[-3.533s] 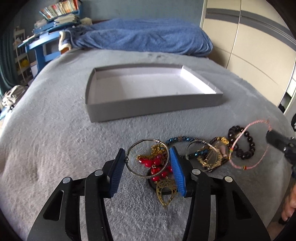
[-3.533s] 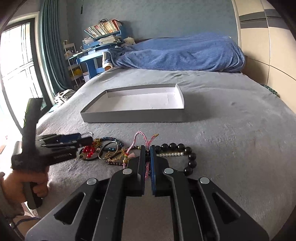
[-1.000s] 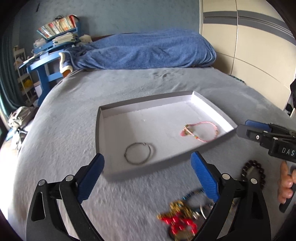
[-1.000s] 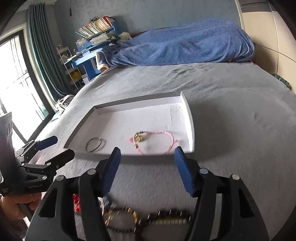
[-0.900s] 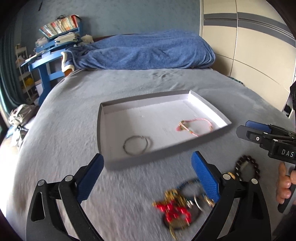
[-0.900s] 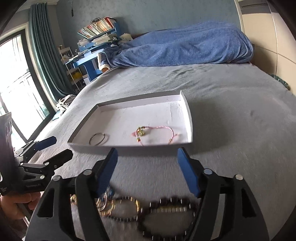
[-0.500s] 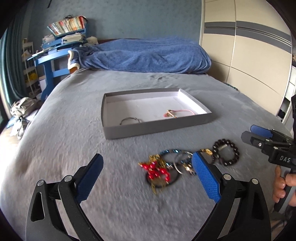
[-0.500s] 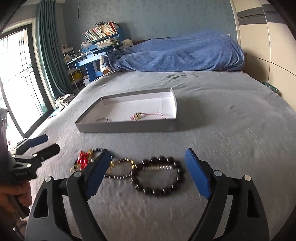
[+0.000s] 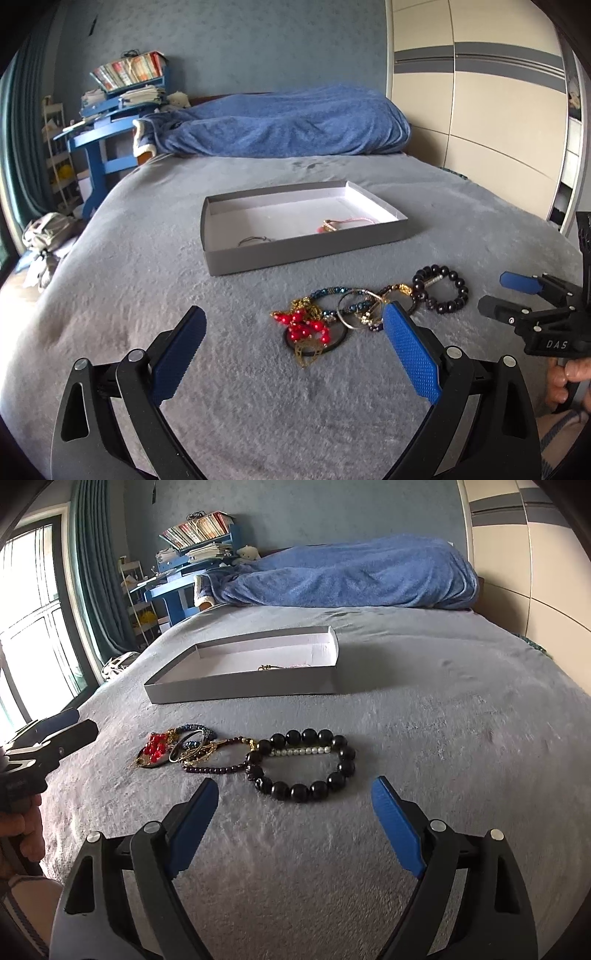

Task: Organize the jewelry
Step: 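Move both open tools back from the box to the jewelry pile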

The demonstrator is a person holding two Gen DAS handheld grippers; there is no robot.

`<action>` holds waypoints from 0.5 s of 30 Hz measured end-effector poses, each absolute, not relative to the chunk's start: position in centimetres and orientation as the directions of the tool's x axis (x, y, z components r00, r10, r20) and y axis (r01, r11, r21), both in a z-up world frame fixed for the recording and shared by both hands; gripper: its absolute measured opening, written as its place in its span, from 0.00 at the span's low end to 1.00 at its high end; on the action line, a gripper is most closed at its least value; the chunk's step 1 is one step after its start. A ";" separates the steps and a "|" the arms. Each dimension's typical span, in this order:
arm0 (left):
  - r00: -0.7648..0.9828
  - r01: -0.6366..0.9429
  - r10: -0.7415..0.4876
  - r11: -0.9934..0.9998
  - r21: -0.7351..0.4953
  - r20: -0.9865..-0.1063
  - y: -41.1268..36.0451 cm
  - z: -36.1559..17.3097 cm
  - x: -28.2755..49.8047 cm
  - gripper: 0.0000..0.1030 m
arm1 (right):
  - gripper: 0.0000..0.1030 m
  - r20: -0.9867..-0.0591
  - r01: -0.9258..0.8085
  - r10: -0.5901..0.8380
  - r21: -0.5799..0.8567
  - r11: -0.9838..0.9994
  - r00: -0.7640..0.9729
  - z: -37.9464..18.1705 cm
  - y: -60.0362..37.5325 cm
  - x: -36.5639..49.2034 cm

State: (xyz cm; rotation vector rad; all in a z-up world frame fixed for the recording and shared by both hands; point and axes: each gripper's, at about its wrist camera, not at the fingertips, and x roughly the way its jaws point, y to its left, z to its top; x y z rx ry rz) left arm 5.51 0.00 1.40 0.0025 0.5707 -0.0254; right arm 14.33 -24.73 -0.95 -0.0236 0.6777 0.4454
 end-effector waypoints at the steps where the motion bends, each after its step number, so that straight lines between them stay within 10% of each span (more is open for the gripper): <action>1: 0.840 0.028 -0.024 1.000 -0.002 -0.541 0.0 1.3 5.4 0.93 | 0.81 -0.605 -0.404 0.387 0.115 0.907 0.696 -0.9 -24.7 14.1; 15: 0.792 0.099 -0.054 0.994 0.041 -0.608 -1.7 -0.2 6.6 0.87 | 0.83 -0.604 -0.429 0.338 -0.008 0.903 0.722 -1.5 -22.8 12.9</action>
